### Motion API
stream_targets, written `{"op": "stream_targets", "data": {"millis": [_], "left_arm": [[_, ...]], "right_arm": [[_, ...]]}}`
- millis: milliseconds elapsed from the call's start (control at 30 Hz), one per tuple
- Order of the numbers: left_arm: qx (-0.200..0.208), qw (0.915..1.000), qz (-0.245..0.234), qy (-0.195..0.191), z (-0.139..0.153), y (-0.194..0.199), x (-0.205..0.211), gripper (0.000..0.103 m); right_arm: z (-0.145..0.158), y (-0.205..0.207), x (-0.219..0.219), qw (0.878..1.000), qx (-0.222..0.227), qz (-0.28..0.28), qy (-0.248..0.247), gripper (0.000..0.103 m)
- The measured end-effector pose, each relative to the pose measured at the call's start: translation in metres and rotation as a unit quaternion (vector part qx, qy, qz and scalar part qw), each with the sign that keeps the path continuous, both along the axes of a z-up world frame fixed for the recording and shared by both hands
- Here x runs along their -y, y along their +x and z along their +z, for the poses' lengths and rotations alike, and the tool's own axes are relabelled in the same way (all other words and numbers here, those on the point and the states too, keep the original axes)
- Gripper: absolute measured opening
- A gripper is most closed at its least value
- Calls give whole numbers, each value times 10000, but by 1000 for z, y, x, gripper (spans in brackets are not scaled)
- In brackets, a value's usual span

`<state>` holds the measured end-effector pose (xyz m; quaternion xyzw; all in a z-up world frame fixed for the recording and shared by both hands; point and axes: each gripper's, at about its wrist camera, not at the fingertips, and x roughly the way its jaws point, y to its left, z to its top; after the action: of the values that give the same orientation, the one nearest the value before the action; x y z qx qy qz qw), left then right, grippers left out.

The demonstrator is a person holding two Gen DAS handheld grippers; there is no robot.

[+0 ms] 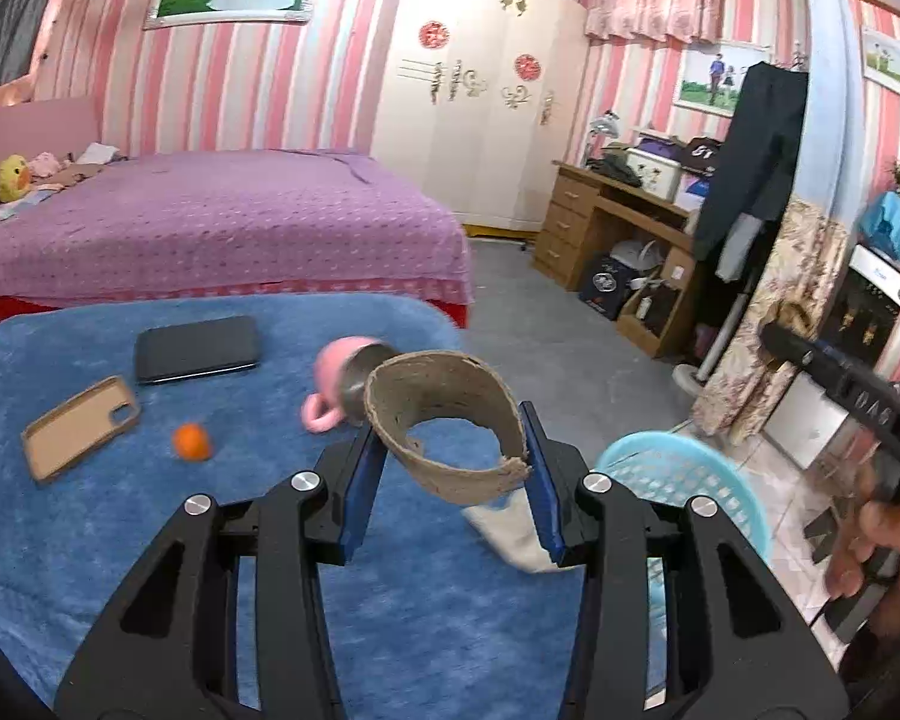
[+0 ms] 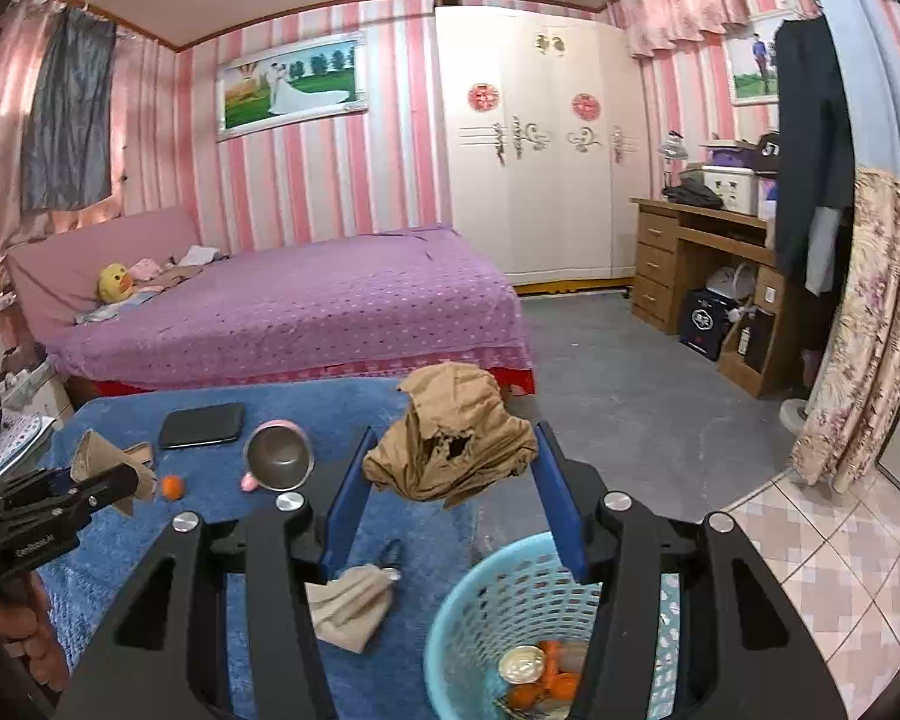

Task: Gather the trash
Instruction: 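Carry both items over the basket and open the right tool to drop the brown paper, then open the left tool to drop the paper cup into the basket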

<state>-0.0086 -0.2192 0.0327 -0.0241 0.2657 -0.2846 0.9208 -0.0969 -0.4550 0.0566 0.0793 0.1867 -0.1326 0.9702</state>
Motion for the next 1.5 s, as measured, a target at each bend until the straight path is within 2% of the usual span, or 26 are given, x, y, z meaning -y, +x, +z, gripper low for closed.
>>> {"op": "stream_targets", "data": {"millis": [167,367,733,800,933,1033,1133,1167,1233,1500], "left_arm": [[143,9991,-393,66,12,-14,51,42],[274,9968,-732,136,24,-27,97,42],[154,9944,-1040,135,15,-31,140,43],[157,9938,-1091,158,14,-33,146,43],[160,9927,-1174,203,12,-36,156,43],[122,9919,-1248,220,11,-38,164,44],[72,9913,-1301,171,9,-40,170,50],[50,9911,-1319,176,9,-40,172,62],[44,9907,-1352,137,9,-41,175,70],[162,9928,-1166,213,13,-36,160,71]], "right_arm": [[0,-8,21,9998,18,-161,117,53],[0,-14,37,9993,-24,-383,36,53],[-1,-29,62,9985,84,-482,241,54],[-1,-32,67,9980,109,-578,248,58],[-2,-40,76,9958,214,-834,323,71],[-2,-45,84,9937,287,-1006,397,72],[-3,-49,91,9929,307,-1041,496,73],[-4,-50,93,9925,315,-1058,516,73],[-4,-52,96,9923,328,-1070,536,73],[-4,-48,87,9932,420,-922,568,74]]}}
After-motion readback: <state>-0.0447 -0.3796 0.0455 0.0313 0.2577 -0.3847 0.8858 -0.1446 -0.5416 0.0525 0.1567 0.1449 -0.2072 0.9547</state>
